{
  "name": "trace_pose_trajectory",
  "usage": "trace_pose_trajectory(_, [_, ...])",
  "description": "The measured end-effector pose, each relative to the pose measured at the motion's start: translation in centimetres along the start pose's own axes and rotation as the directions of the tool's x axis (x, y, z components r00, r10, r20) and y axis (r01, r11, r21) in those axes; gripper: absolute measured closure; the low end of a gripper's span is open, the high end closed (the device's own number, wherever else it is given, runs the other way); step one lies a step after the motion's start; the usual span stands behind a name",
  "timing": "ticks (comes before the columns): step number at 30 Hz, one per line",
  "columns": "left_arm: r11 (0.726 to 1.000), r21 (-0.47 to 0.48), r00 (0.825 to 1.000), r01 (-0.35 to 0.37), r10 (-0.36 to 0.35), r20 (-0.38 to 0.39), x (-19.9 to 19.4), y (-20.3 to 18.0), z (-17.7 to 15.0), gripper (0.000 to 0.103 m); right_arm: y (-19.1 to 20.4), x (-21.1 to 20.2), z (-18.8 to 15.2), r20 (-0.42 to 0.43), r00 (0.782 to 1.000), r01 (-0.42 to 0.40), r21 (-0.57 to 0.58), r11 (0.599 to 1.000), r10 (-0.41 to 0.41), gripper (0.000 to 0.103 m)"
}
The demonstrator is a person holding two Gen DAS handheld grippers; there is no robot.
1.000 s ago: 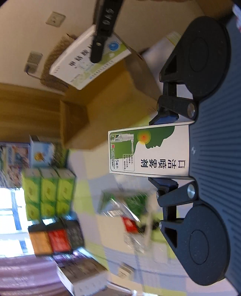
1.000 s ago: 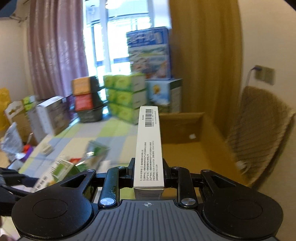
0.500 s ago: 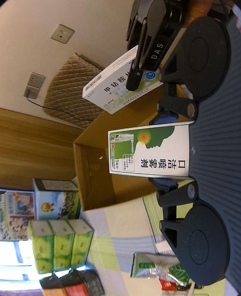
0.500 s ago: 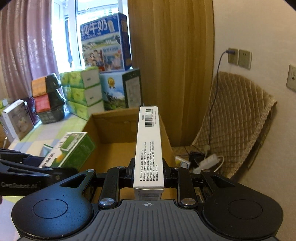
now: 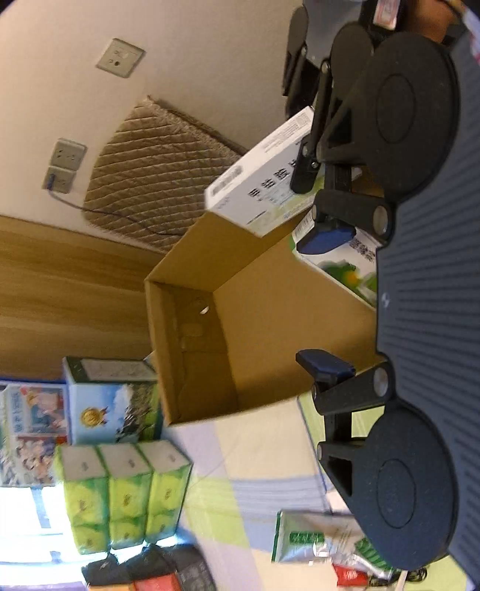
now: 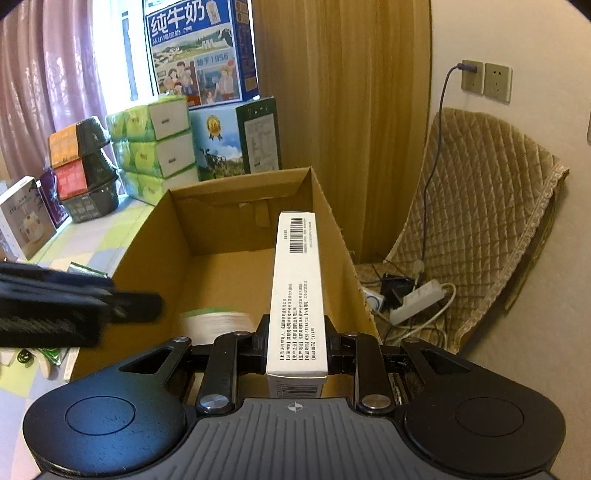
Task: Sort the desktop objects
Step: 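Open both tools to drop the boxes into the cardboard box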
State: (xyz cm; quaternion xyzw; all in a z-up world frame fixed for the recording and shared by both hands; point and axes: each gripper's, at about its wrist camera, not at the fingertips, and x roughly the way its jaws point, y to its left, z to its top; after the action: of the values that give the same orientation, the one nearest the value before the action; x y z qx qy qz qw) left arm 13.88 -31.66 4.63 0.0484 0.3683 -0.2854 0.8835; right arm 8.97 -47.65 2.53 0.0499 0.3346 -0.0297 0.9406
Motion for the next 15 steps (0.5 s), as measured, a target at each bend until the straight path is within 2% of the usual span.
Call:
trace_pose_trajectory(5, [0.999,-0.023,0.999,-0.027,0.027,0.03,-2.8,1.6,-0.5,0.046,0.2,-0.2,0.3,0.027,0.999,-0.041,-0.002,0.999,0.041,0.08])
trace_pose_trajectory(9, [0.997,-0.05,0.998,-0.056,0.058,0.039,-5.2,3.1,-1.6,0.045,0.7,-1.7,0.6,0.063,0.996,-0.057,-0.003,0.998,0.057,0.06])
trace_pose_trajectory(11, [0.995,-0.068,0.996,-0.073,0.076,0.045,-6.4,4.0,-2.3,0.041,0.7,-2.7,0.6,0.082,0.995,-0.056,0.007,0.998,0.056,0.057])
trace_pose_trajectory(15, [0.988,-0.099,0.991,-0.118,0.124,0.049,-8.9,5.5,-4.0,0.04,1.0,-5.1,0.4,0.111,0.992,-0.064,0.025,0.998,0.06,0.052])
